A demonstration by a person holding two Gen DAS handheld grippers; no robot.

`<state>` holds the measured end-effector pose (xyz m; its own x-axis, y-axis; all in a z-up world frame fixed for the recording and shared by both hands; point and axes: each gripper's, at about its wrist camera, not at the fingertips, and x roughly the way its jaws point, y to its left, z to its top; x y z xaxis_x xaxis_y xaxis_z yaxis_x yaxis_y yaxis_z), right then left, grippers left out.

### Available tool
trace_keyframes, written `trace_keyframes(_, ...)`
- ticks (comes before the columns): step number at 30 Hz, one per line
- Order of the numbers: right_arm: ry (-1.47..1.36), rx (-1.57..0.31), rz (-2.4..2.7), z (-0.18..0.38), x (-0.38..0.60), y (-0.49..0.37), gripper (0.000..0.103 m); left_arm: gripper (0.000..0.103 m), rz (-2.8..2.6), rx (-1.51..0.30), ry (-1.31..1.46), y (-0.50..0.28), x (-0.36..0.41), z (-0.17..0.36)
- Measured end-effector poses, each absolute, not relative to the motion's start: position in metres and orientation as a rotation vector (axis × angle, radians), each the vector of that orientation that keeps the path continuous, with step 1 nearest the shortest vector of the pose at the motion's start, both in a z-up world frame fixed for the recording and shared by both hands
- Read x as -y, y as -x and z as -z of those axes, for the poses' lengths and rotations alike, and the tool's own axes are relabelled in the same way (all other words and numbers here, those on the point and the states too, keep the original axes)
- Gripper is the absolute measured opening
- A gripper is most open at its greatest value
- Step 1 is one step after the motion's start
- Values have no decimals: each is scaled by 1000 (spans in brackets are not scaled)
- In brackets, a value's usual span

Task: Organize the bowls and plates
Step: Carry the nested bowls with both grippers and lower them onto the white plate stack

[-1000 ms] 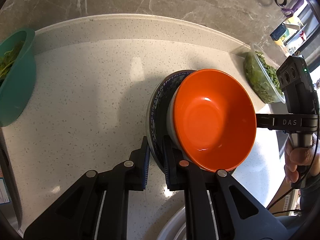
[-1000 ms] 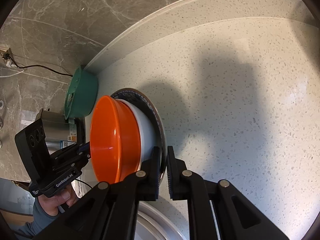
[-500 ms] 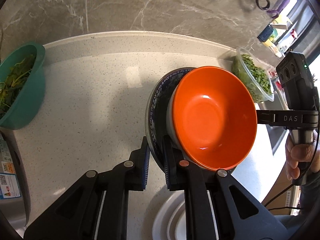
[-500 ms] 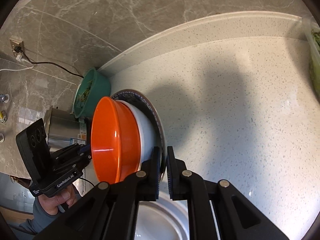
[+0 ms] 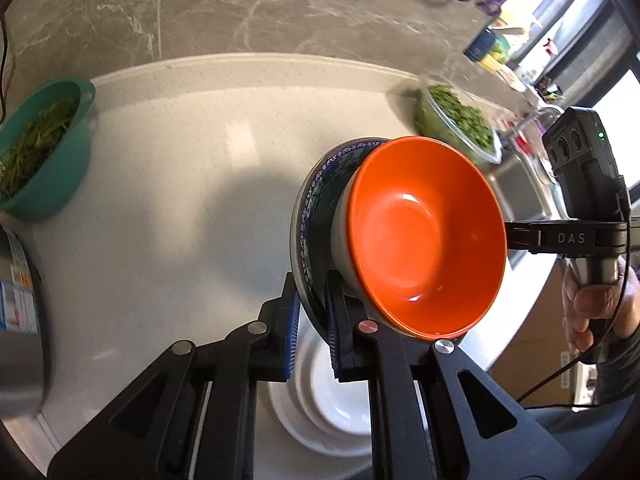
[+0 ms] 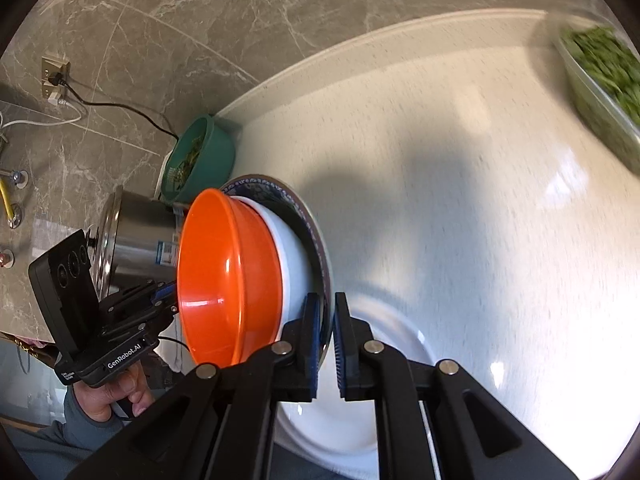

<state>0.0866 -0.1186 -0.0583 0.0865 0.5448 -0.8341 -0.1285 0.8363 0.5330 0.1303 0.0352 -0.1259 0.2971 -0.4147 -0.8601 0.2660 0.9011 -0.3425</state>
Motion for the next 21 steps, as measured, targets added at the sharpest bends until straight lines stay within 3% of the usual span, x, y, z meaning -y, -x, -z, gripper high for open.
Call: trace_keyframes(21,-477,-1510,-415,117,122,-7,10,11,495,-1338,72,-41,-22,197)
